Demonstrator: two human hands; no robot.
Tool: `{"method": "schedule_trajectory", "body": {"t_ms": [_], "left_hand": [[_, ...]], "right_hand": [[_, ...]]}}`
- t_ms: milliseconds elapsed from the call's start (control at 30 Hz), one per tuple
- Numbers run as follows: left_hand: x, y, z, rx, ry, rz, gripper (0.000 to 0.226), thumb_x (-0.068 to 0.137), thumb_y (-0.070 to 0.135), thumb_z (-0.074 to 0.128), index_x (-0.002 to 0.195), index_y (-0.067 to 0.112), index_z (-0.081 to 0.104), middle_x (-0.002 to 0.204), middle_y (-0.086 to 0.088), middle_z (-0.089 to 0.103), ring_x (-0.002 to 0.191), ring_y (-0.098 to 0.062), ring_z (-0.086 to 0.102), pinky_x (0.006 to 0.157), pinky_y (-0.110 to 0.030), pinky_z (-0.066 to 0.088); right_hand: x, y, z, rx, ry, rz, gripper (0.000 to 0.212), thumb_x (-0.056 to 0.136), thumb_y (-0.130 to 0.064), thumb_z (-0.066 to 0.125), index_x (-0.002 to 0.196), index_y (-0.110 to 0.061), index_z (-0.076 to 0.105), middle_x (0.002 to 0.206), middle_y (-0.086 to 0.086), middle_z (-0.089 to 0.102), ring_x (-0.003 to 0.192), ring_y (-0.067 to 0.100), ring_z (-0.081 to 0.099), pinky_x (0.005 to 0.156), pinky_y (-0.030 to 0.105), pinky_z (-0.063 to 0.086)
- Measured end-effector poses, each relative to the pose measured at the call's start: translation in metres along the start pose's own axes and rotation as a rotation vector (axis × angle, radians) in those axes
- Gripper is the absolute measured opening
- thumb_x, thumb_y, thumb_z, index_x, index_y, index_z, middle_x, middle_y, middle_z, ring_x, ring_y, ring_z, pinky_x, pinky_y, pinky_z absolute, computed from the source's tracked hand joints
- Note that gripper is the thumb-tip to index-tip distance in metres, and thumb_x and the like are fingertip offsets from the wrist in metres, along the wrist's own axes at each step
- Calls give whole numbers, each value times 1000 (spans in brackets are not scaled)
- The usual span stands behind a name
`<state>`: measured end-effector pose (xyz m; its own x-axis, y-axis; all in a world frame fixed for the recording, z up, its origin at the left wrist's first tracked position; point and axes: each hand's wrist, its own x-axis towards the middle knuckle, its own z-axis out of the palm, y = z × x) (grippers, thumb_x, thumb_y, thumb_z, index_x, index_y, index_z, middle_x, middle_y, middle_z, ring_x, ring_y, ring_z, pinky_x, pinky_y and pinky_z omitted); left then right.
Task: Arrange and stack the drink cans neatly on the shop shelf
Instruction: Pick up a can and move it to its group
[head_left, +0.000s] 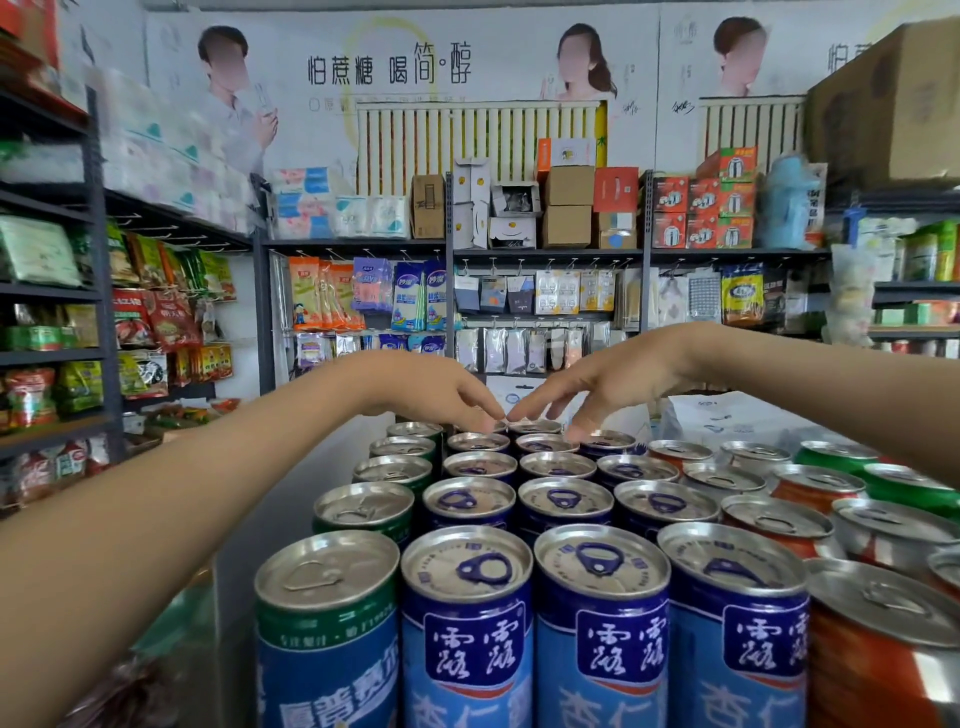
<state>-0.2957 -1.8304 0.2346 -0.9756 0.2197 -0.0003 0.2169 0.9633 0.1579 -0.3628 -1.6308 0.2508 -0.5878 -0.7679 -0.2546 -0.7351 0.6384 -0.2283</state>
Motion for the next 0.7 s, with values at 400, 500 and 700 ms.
{"method": "schedule_trajectory", "body": {"t_ms": [400, 500, 700], "left_hand": [[7, -5, 13, 61, 34, -35, 36, 95, 40, 49, 130, 33, 55, 137, 12, 50, 111, -7, 46, 97, -22, 29], [5, -8, 16, 69, 39, -13, 37, 96, 43, 47, 130, 34, 54, 135, 13, 51, 110, -6, 48, 100, -23, 31], [-5, 5, 11, 51, 58, 28, 39, 99, 43, 38, 131, 28, 54, 139, 14, 48, 122, -8, 46, 107, -30, 32]], "right_hand": [[21, 1, 14, 20, 161, 128, 46, 102, -20, 41, 146, -29, 31, 138, 3, 46, 123, 19, 45, 88, 21, 36], [11, 1, 12, -1, 175, 169, 59, 101, -26, 44, 152, -28, 14, 146, 1, 40, 110, 14, 49, 84, 19, 39], [-21, -2, 18, -200, 142, 273, 44, 99, -31, 45, 141, -14, 44, 137, 3, 52, 122, 23, 51, 104, 35, 41]]}}
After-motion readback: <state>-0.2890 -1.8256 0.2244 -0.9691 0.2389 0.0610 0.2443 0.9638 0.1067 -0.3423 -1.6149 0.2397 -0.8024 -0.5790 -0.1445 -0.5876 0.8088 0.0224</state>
